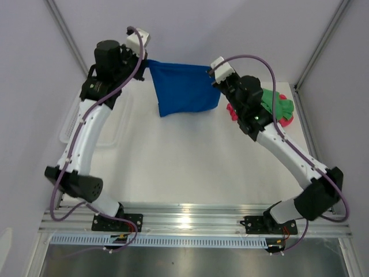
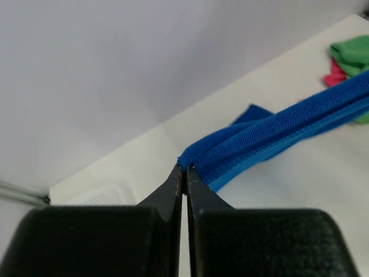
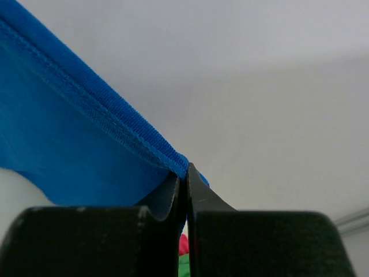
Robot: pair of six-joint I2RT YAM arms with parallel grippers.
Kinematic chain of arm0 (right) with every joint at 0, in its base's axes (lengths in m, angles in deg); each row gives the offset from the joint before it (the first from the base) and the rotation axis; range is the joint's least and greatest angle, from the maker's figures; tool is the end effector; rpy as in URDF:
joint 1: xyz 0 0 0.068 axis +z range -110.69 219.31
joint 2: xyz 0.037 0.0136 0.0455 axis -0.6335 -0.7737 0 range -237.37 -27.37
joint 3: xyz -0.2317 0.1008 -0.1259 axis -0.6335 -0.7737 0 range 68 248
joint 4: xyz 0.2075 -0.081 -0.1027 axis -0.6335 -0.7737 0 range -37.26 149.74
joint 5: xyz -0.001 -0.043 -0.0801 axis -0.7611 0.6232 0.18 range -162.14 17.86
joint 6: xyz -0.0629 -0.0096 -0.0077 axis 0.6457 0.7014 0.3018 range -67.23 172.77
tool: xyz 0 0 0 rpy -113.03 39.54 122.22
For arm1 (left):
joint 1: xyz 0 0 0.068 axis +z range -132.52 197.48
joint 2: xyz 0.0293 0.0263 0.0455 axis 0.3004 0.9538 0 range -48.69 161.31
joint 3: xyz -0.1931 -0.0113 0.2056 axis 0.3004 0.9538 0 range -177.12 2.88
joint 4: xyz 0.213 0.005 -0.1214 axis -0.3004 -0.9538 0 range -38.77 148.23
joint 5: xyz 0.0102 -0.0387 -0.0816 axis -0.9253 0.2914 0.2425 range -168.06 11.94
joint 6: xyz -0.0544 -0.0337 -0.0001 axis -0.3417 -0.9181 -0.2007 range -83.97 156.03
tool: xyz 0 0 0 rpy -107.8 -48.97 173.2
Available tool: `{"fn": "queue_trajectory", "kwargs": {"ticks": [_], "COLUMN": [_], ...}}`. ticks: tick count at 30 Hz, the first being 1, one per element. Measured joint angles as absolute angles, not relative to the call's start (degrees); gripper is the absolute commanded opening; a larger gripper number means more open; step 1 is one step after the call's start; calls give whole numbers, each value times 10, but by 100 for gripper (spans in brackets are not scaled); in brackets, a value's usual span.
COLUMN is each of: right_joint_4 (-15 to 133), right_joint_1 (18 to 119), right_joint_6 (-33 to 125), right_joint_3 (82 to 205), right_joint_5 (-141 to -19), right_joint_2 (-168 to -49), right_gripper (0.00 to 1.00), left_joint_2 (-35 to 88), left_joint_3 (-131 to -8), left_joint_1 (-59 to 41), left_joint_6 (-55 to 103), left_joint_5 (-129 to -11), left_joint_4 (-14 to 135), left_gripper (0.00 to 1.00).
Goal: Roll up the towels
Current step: Flatten the towel
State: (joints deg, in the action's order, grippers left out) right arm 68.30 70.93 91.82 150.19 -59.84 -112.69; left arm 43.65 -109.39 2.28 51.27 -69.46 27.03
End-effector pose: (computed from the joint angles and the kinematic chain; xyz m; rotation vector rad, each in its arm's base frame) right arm 0.3038 0.1747 0.4454 -0.7096 1.3029 -0.2633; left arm 0.3313 -0.0977 0.4970 0.5681 1.6732 -0.1321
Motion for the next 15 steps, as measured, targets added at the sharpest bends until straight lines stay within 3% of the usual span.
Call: {"fn": "queue_trajectory", "kwargs": {"ticks": [7, 15], "right_joint_4": [614, 469], "right_joint_1": [783, 820], "right_joint_6": [857, 750], "right_joint_3": [1359, 1240], "right_joint_5": [-624, -659], "right_joint_2": [-975, -904], "right_gripper": [0, 0], "left_joint_2": [250, 168], "left_joint_3": [-891, -722], "left_joint_1": [24, 26], "left_joint_6": [500, 518], "left_joint_5": [-667, -609], "left_joint_4": [236, 151], "left_gripper": [1, 1]}}
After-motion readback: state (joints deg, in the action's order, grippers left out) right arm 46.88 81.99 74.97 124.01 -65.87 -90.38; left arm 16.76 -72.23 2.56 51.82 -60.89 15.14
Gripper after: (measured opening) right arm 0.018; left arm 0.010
